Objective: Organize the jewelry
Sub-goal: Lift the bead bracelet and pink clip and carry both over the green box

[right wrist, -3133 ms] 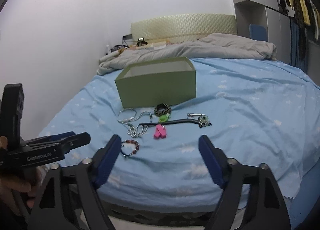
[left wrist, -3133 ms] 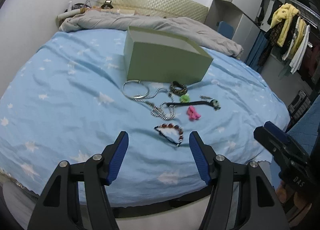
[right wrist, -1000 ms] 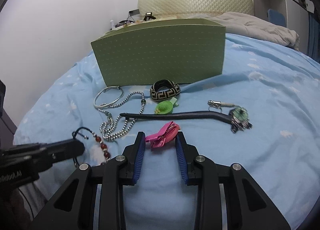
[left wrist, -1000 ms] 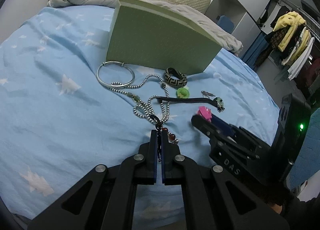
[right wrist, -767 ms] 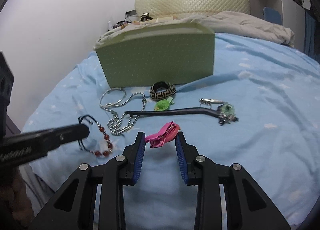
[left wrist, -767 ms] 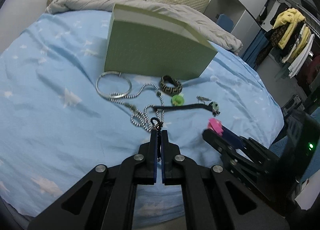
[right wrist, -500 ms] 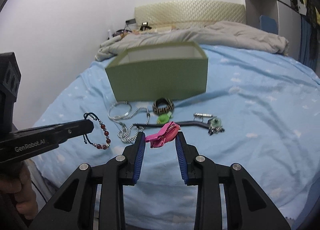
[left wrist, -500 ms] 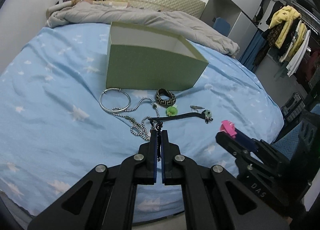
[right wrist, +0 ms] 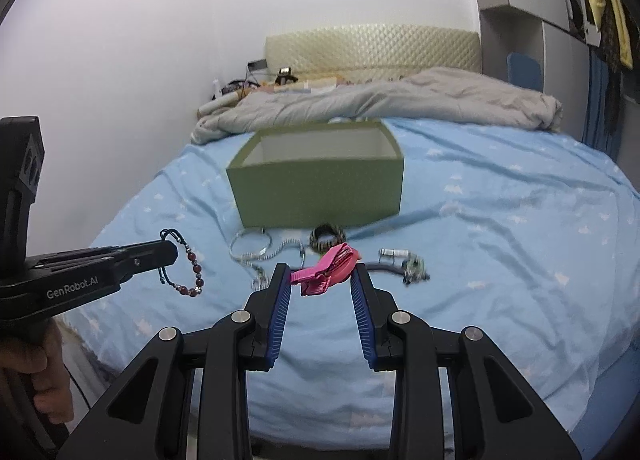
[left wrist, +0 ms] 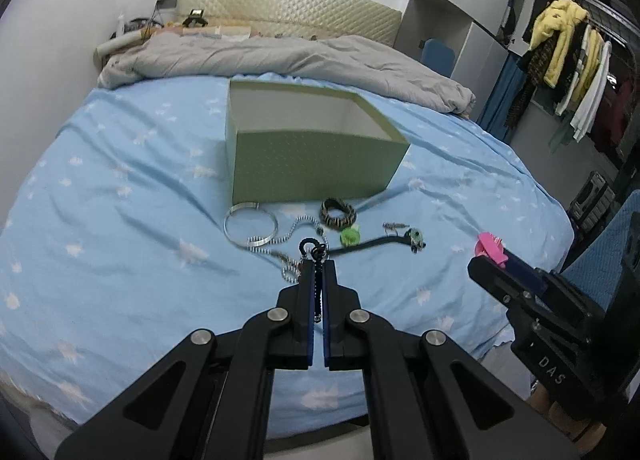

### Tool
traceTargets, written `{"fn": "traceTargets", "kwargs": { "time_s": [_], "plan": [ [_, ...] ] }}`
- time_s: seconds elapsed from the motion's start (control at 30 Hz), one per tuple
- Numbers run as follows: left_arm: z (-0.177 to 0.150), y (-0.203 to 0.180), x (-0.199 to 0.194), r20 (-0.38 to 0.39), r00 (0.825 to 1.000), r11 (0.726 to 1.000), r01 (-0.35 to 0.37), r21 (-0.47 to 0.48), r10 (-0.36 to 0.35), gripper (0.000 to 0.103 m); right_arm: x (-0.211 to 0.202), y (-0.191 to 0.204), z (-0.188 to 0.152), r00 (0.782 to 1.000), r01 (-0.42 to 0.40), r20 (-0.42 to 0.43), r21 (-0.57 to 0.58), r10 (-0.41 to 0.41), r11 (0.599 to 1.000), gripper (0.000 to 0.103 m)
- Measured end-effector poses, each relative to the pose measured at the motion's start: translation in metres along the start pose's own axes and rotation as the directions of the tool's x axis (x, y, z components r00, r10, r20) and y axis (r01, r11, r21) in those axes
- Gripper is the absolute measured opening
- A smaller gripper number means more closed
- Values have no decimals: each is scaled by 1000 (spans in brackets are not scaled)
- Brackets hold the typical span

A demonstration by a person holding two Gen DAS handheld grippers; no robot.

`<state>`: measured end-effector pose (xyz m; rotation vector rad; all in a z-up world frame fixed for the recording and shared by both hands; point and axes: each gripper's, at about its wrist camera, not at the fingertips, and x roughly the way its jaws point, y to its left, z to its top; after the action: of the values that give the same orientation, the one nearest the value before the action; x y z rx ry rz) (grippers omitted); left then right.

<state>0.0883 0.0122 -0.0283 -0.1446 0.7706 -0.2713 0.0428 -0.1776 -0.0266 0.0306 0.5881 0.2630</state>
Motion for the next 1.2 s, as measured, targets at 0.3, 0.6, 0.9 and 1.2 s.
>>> {"fn": "traceTargets", "kwargs": {
  "time_s": [0.3, 0.6, 0.9, 1.2],
  "plan": [
    [53, -2, -4, 75, 997, 999, 5, 53, -8, 2, 11, -1, 43, 998, -10, 55, 0, 10, 1000, 28],
    [103, 11, 4, 132, 991, 998, 8, 62, -16, 2, 37, -3, 87, 998, -1, 61, -79, 6, 997, 28],
    [147, 5, 28, 184, 983, 995, -29, 95, 11, 2, 78, -12, 132, 999, 9, 33, -80, -7, 997, 28],
    [179, 47, 97, 25, 1000, 999, -10, -37, 11, 2, 161, -21, 148, 992, -14, -124, -101, 1, 995, 28]
  ]
}}
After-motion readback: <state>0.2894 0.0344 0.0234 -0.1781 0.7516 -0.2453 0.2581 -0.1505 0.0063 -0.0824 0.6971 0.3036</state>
